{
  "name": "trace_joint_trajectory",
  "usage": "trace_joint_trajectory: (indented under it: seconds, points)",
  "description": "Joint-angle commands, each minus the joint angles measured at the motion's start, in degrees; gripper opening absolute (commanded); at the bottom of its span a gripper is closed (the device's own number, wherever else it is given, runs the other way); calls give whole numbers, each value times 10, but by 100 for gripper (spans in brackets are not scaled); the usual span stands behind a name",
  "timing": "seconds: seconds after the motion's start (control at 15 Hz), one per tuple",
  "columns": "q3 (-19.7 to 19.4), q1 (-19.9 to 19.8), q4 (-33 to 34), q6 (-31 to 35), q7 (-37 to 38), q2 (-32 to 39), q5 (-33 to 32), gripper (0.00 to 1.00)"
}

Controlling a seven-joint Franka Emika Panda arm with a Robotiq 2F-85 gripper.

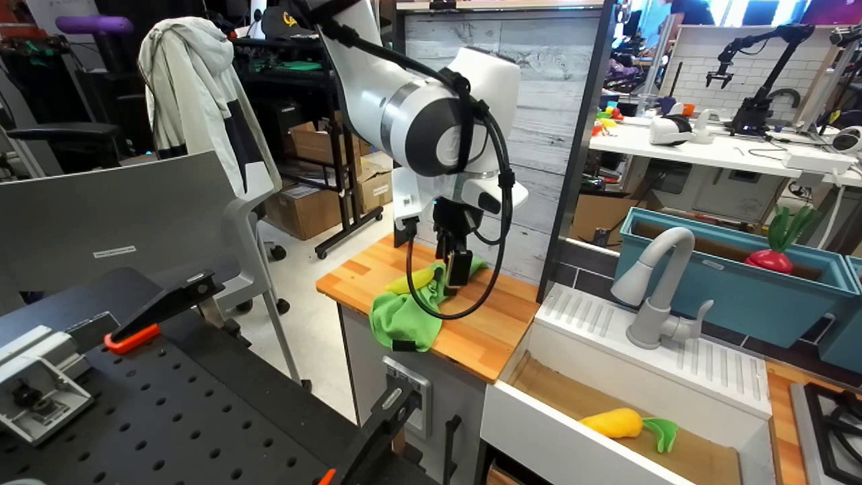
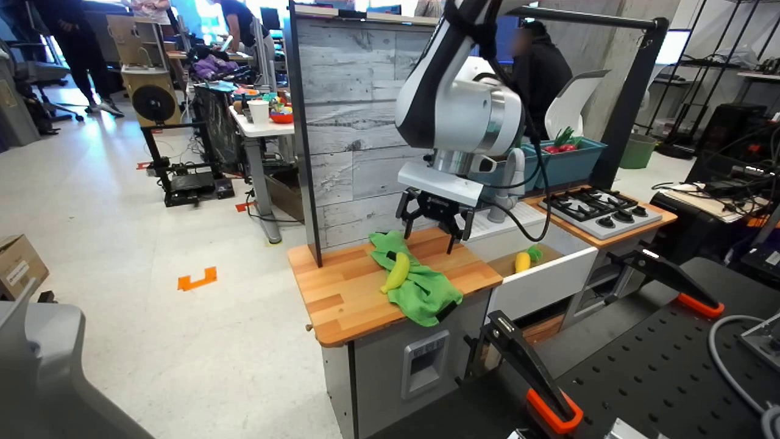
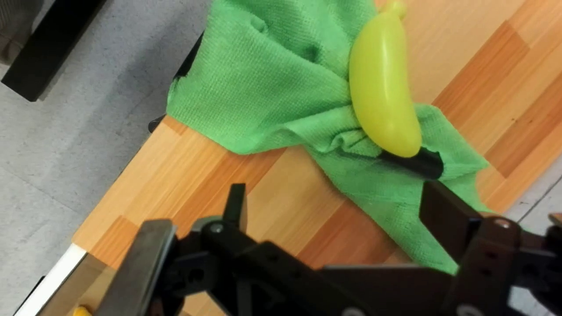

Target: Move the green towel to the right

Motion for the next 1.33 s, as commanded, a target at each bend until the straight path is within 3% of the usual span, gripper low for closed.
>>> trace_joint_trajectory:
  seconds: [0.0,0.4,1.27]
  points:
    - [-16,36,43,1,33,41,-11,100]
    - [-24,65,87,-19,55,80,-22,100]
    - [-31,70,145,-52,61,112,-49,100]
